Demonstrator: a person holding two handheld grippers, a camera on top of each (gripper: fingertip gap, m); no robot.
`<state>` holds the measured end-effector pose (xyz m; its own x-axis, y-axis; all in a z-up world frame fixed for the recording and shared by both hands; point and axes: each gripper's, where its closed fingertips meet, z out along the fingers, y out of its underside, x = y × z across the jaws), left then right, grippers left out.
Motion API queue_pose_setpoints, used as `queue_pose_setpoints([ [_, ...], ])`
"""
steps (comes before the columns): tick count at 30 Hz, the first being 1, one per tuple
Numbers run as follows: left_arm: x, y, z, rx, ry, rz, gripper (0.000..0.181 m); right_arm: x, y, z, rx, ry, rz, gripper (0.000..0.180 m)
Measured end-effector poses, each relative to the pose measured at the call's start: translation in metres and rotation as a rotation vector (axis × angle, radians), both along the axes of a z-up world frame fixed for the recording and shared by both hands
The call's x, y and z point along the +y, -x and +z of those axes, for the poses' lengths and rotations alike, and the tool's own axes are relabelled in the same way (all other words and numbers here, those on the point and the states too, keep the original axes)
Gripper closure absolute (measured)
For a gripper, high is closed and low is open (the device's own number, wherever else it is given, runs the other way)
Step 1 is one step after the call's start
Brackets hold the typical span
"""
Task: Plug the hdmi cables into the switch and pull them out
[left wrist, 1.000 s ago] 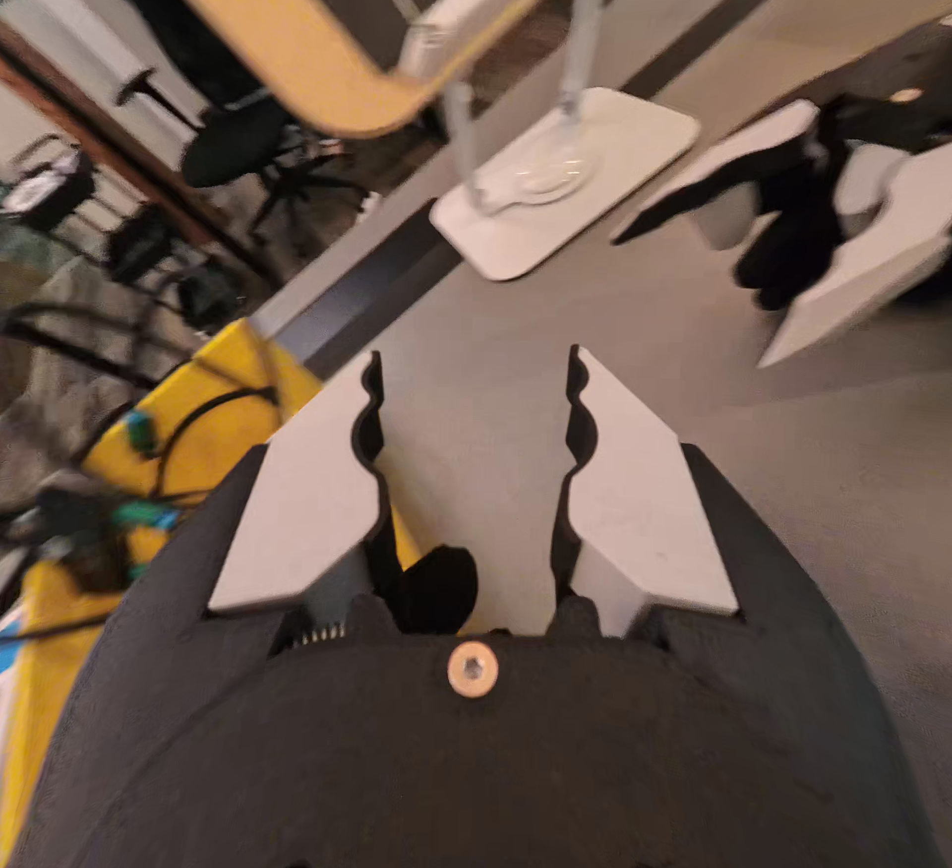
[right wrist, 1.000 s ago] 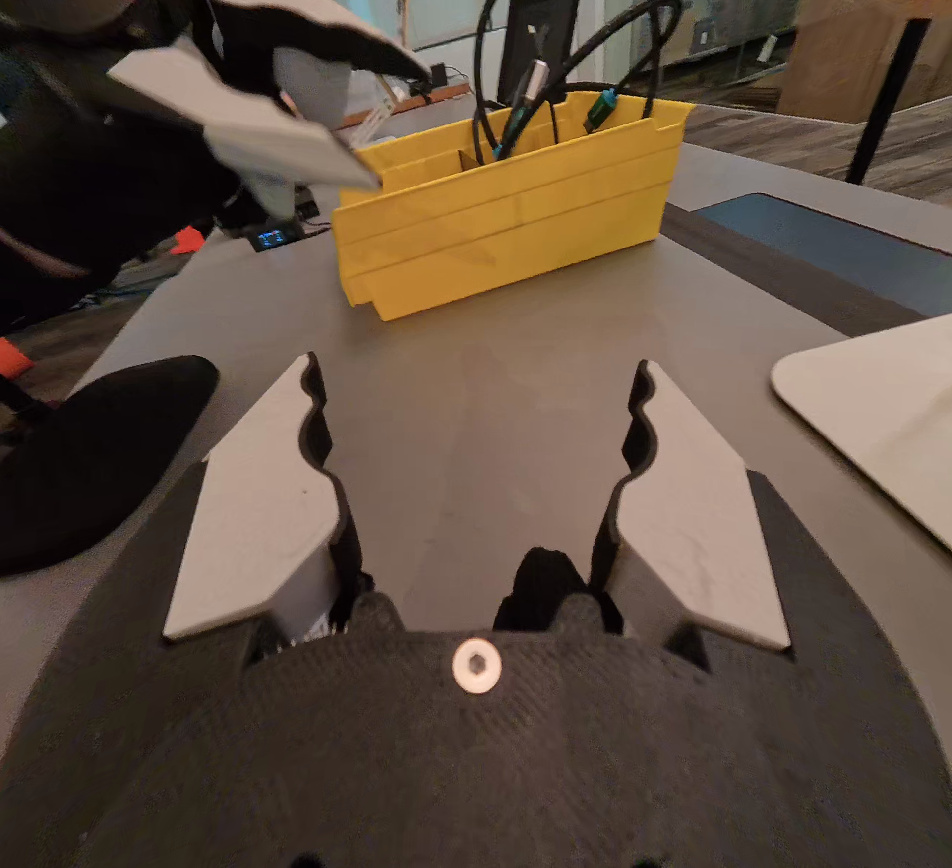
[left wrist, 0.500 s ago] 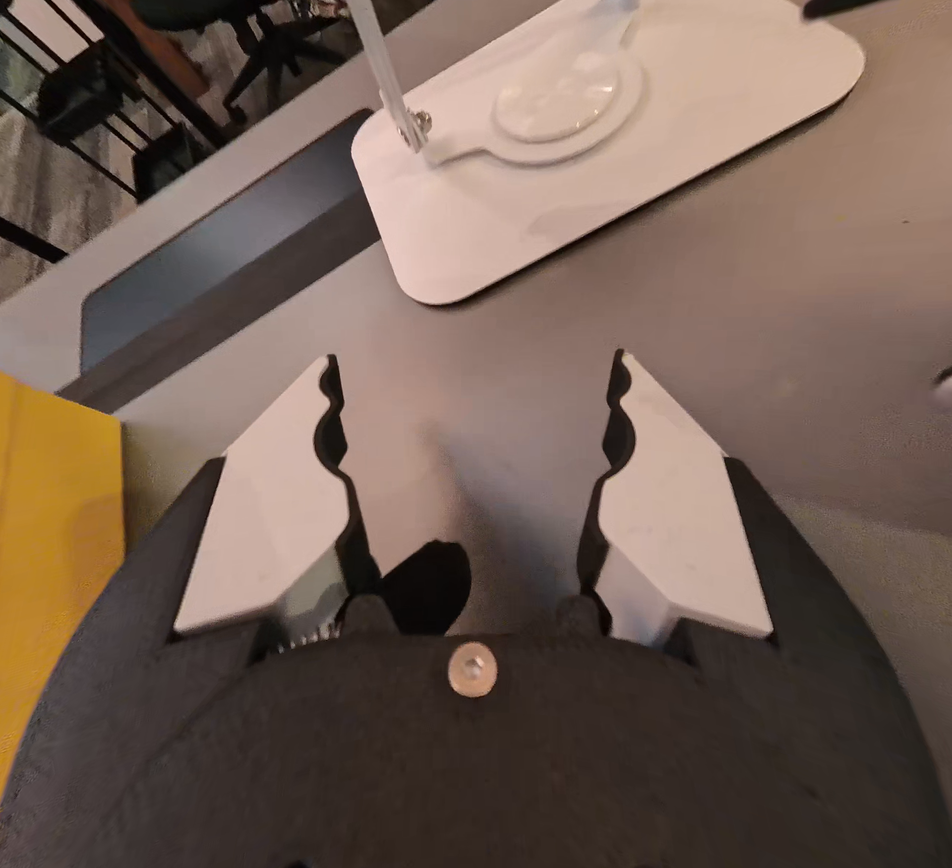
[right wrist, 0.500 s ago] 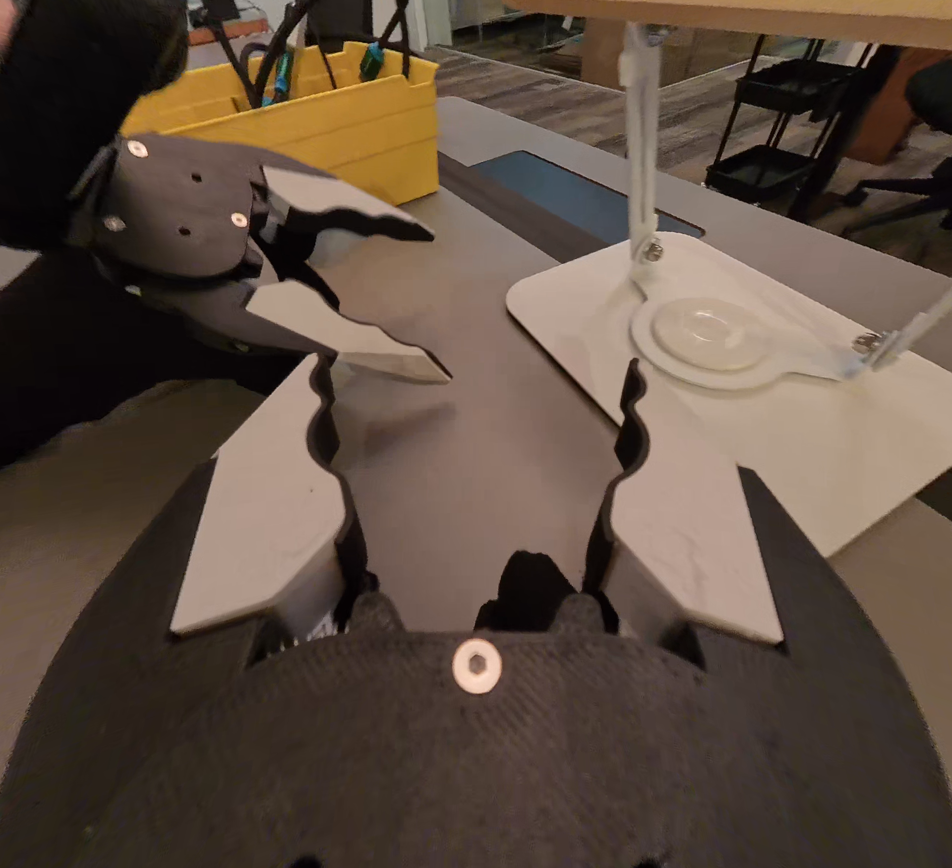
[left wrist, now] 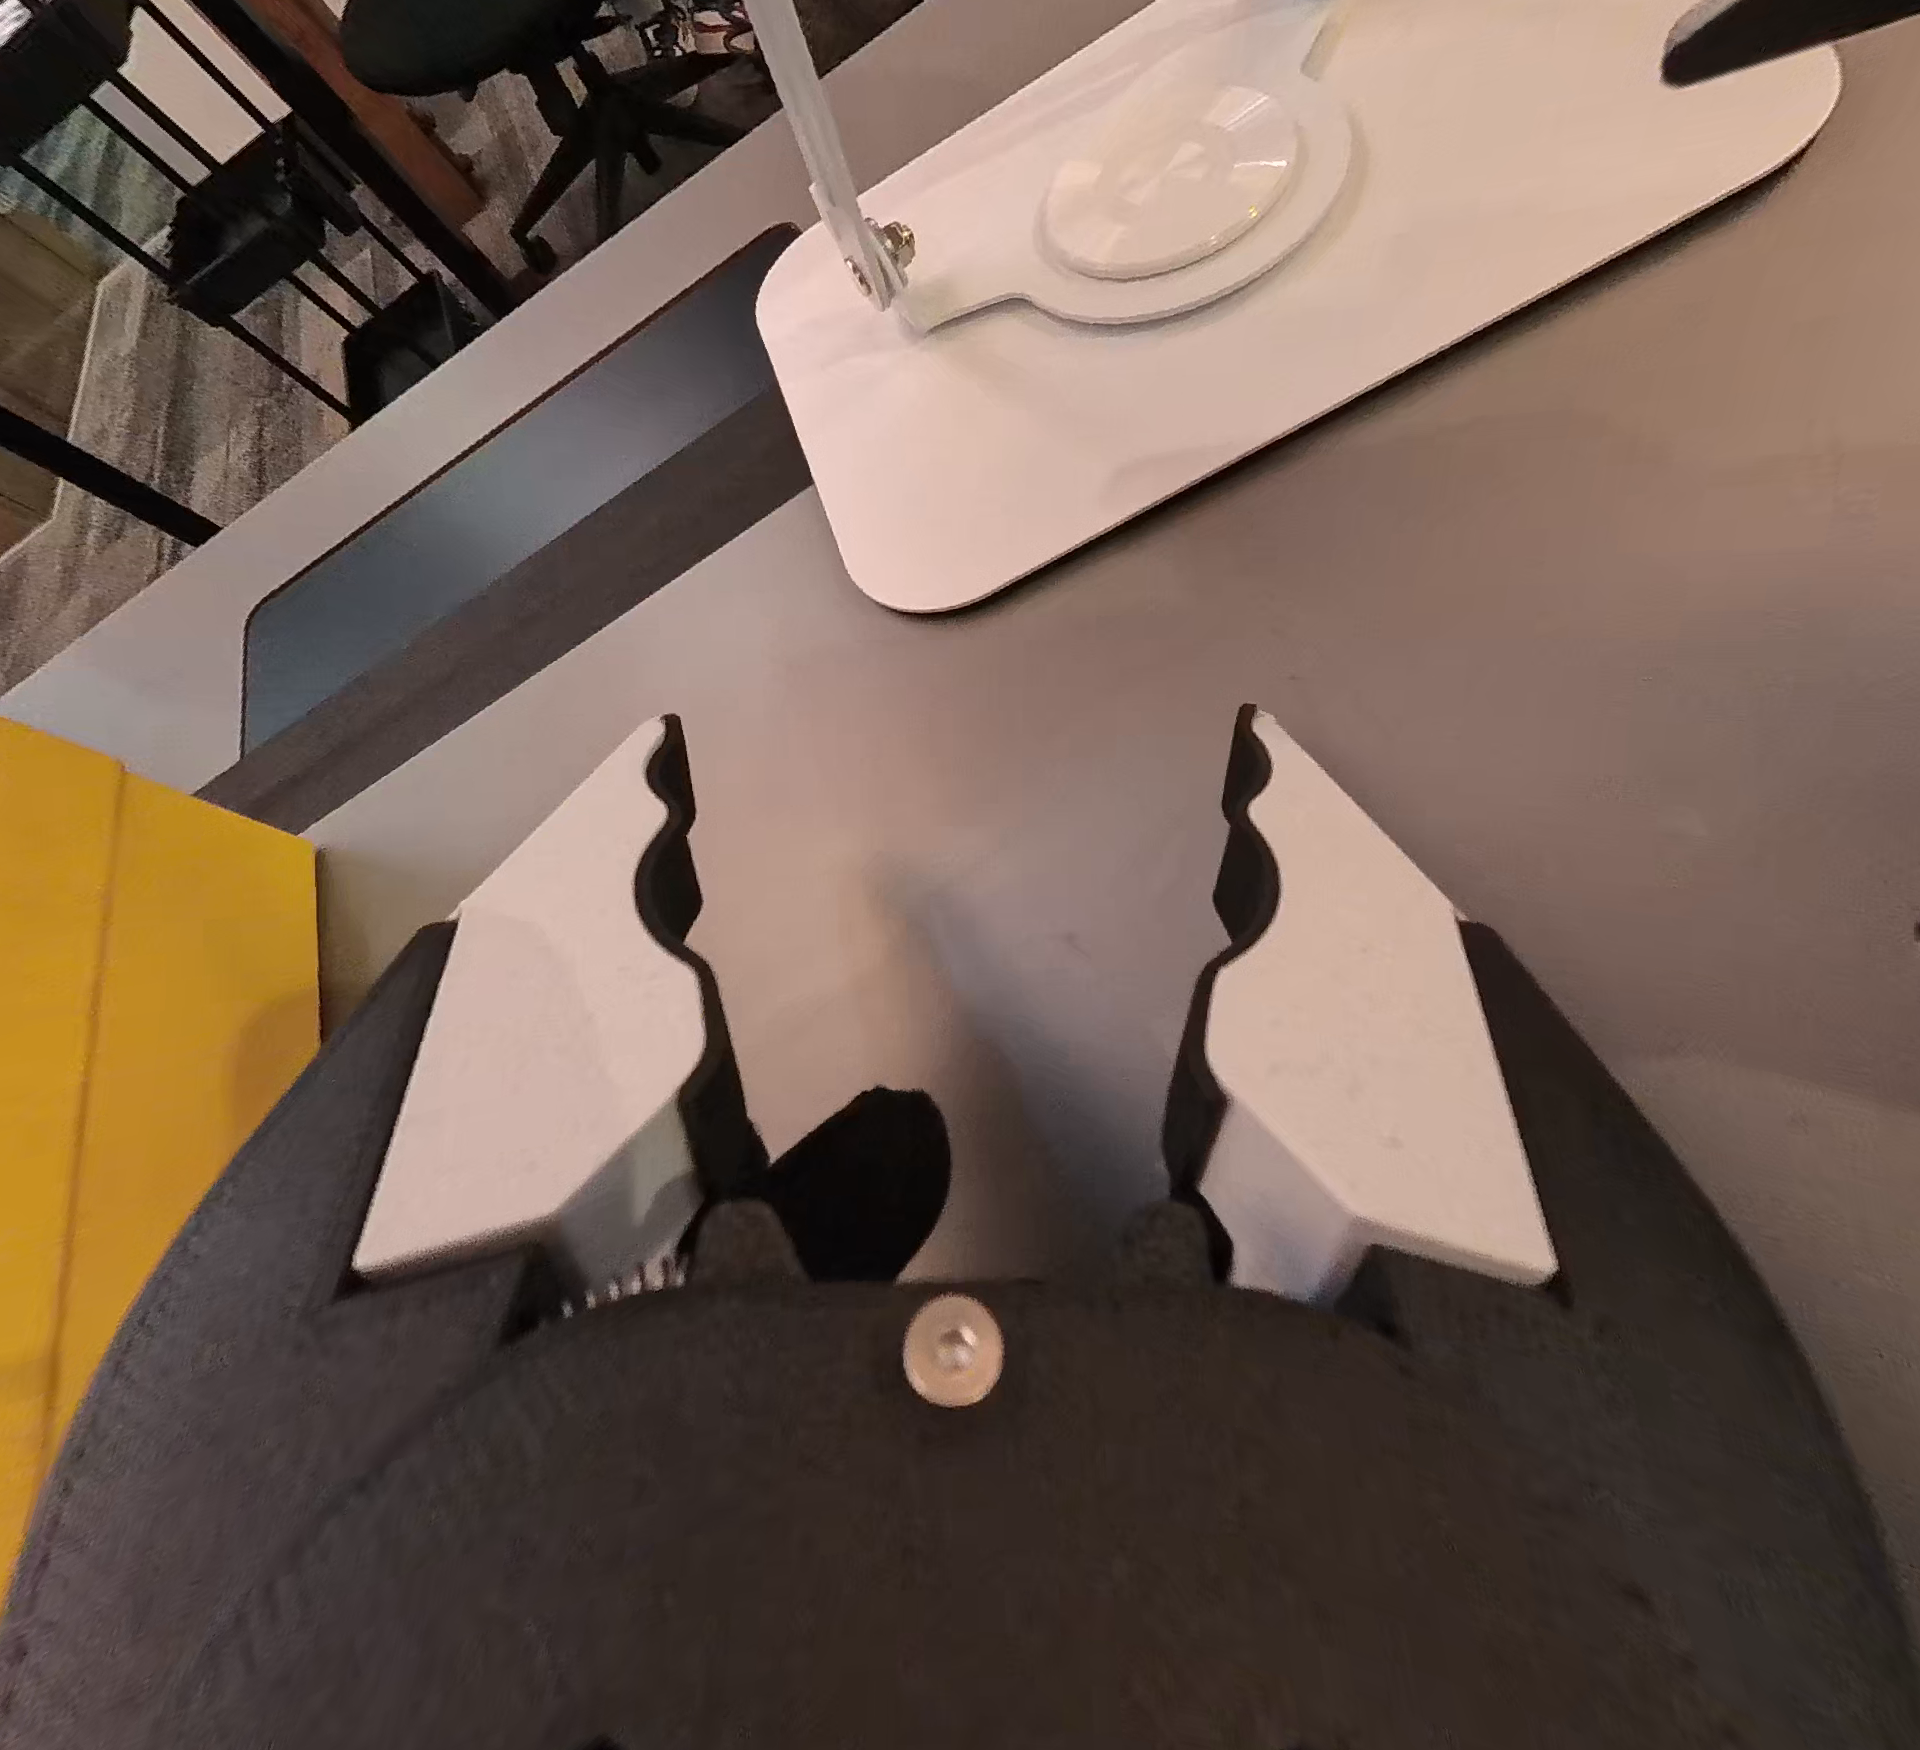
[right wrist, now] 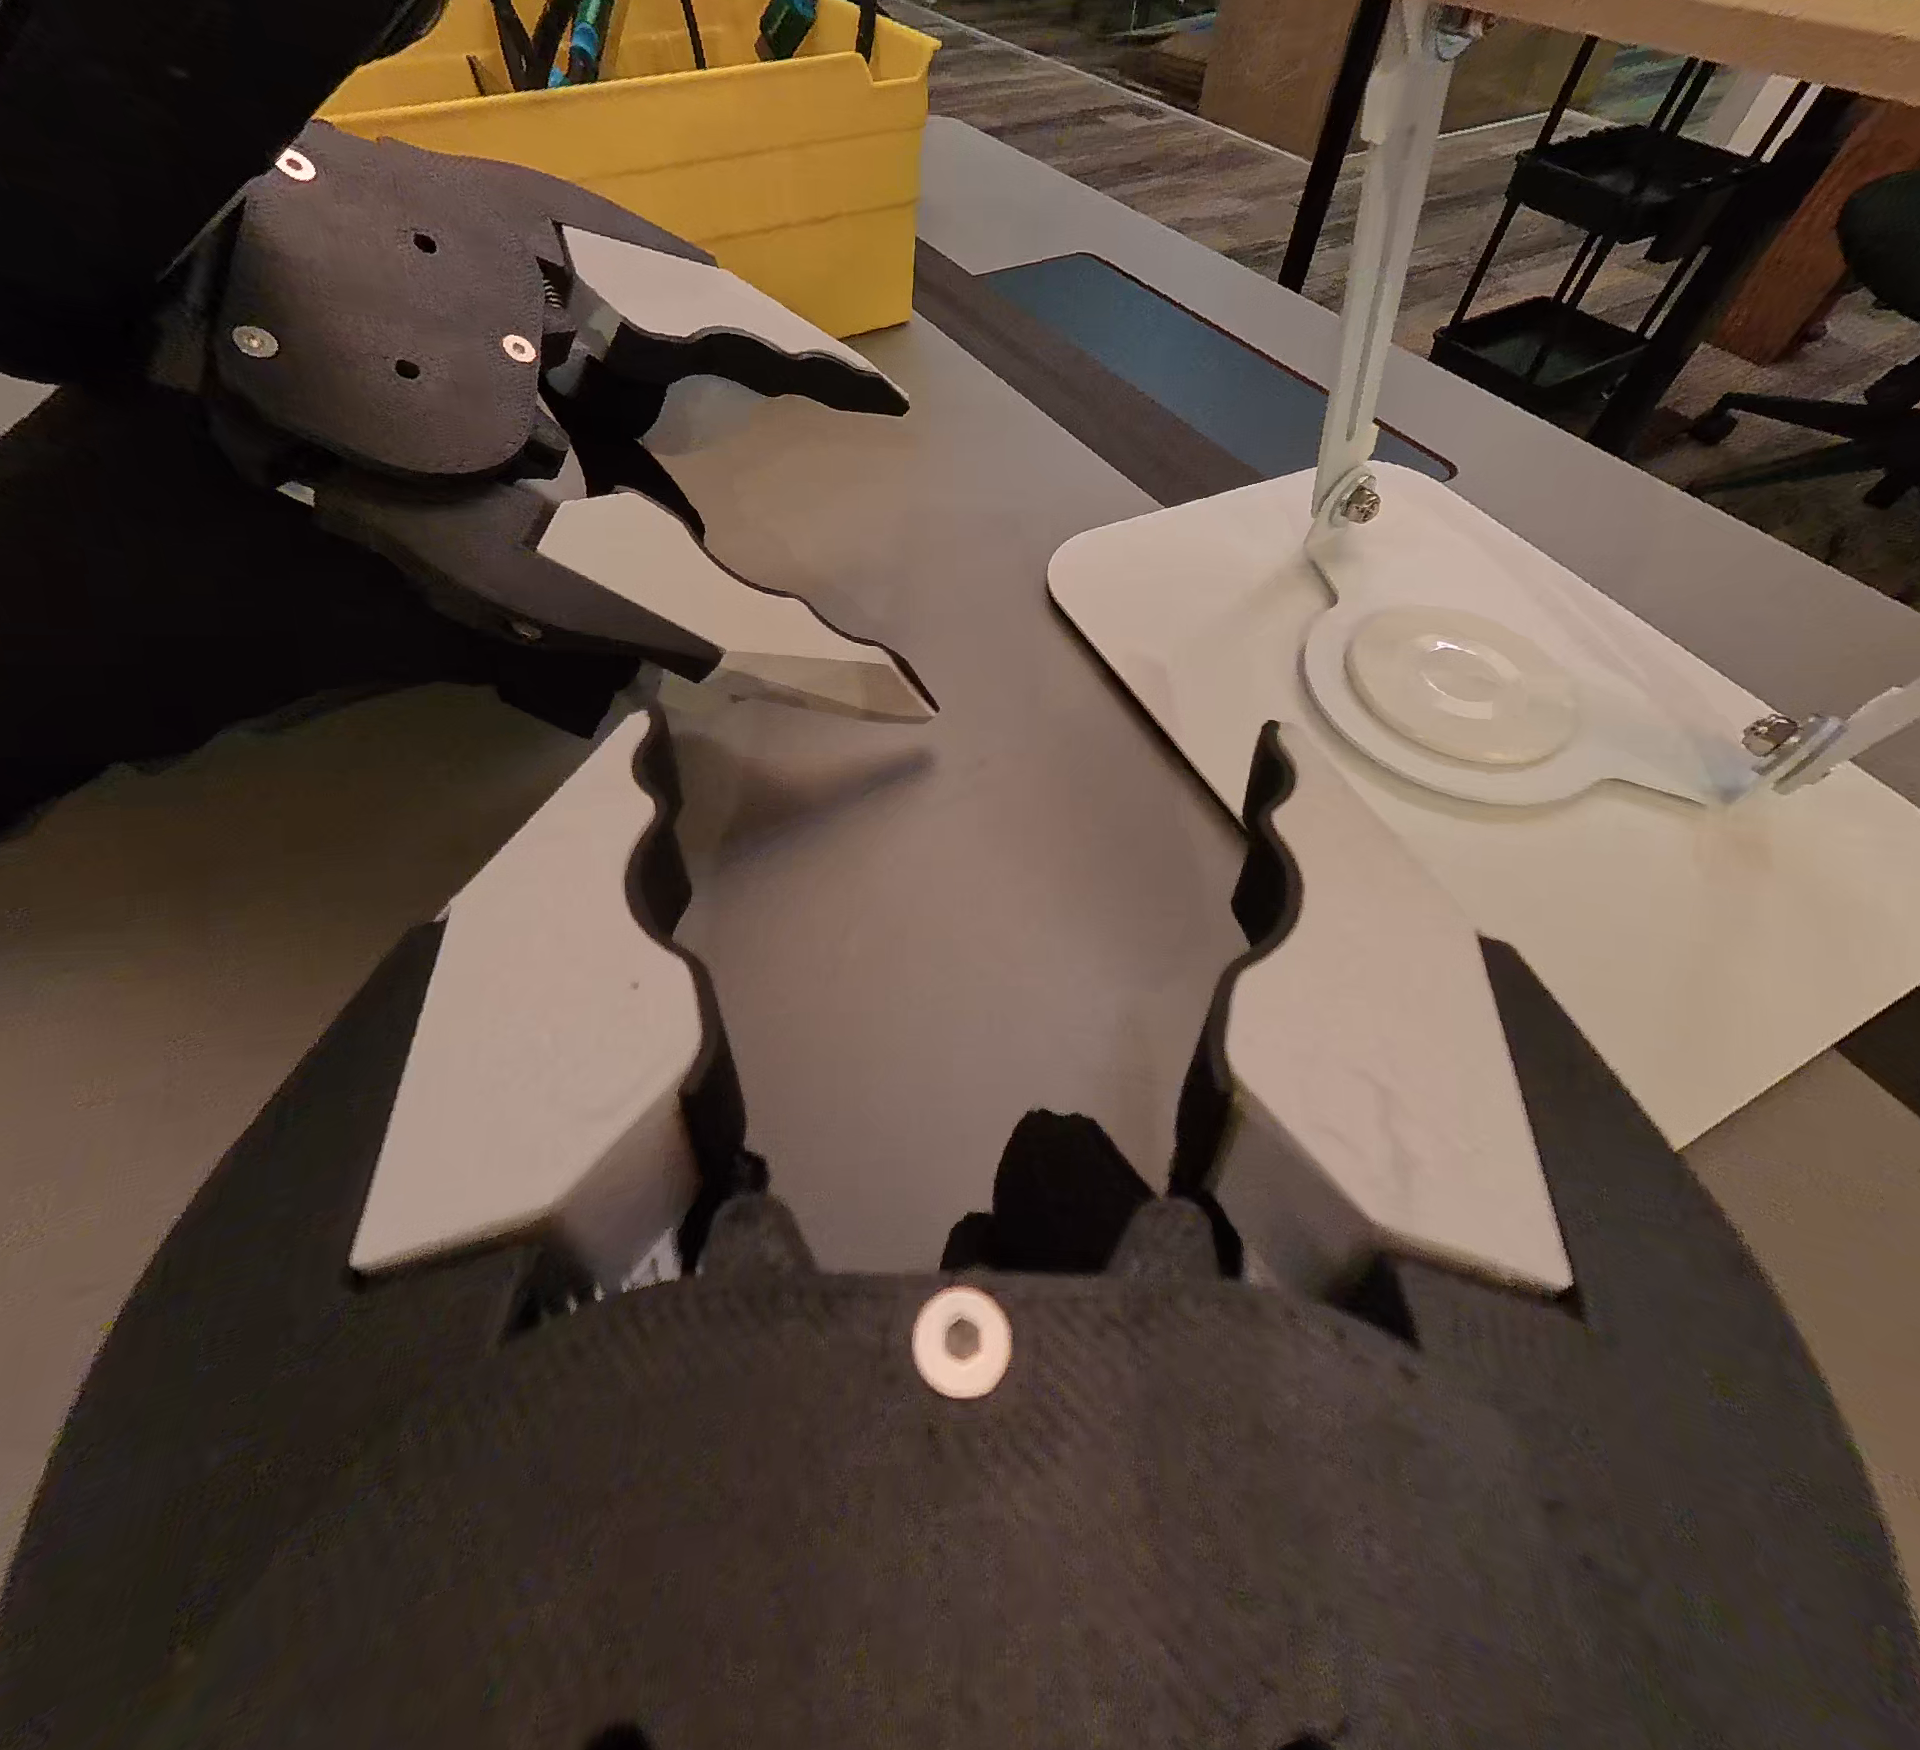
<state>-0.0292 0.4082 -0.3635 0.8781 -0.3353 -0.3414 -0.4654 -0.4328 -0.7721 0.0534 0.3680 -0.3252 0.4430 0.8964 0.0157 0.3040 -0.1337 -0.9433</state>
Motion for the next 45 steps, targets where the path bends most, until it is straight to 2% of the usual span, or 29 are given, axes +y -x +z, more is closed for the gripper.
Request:
queue_pose_setpoints([
  [4, 0.000, -0.001, 0.007, -0.034, -0.019, -0.002, 0.082, -0.002, 0.000, 0.000, -0.007, -0.016, 0.003, 0.074],
  [13, -0.016, 0.001, 0.093, -0.095, -0.250, -0.064, 0.108, -0.007, 0.005, -0.005, -0.054, -0.036, 0.033, 0.078],
  [18, -0.026, 0.018, 0.106, -0.052, -0.259, -0.047, 0.107, -0.007, 0.005, -0.005, -0.050, -0.029, 0.038, 0.081],
  [20, -0.038, 0.025, 0.125, -0.044, -0.310, -0.061, 0.110, -0.007, 0.005, -0.005, -0.053, -0.031, 0.039, 0.081],
  [23, -0.062, 0.050, 0.170, -0.001, -0.427, -0.068, 0.118, -0.007, 0.005, -0.006, -0.057, -0.031, 0.041, 0.081],
  [26, -0.082, 0.102, 0.221, 0.057, -0.531, 0.008, 0.121, -0.007, 0.005, -0.006, -0.058, -0.028, 0.043, 0.081],
  [28, -0.089, 0.152, 0.245, 0.124, -0.550, 0.109, 0.112, -0.007, 0.005, -0.006, -0.058, -0.026, 0.043, 0.082],
  [30, -0.091, 0.195, 0.254, 0.161, -0.517, 0.164, 0.107, -0.007, 0.005, -0.007, -0.061, -0.024, 0.045, 0.082],
  [33, -0.080, 0.240, 0.240, 0.268, -0.385, 0.142, 0.106, -0.008, 0.006, -0.007, -0.065, -0.023, 0.047, 0.082],
  [37, -0.051, 0.293, 0.187, 0.461, -0.130, 0.088, 0.091, -0.008, 0.006, -0.009, -0.074, -0.022, 0.050, 0.082],
  [45, -0.002, 0.319, 0.111, 0.537, 0.127, -0.103, 0.084, -0.009, 0.007, -0.010, -0.079, -0.010, 0.058, 0.083],
])
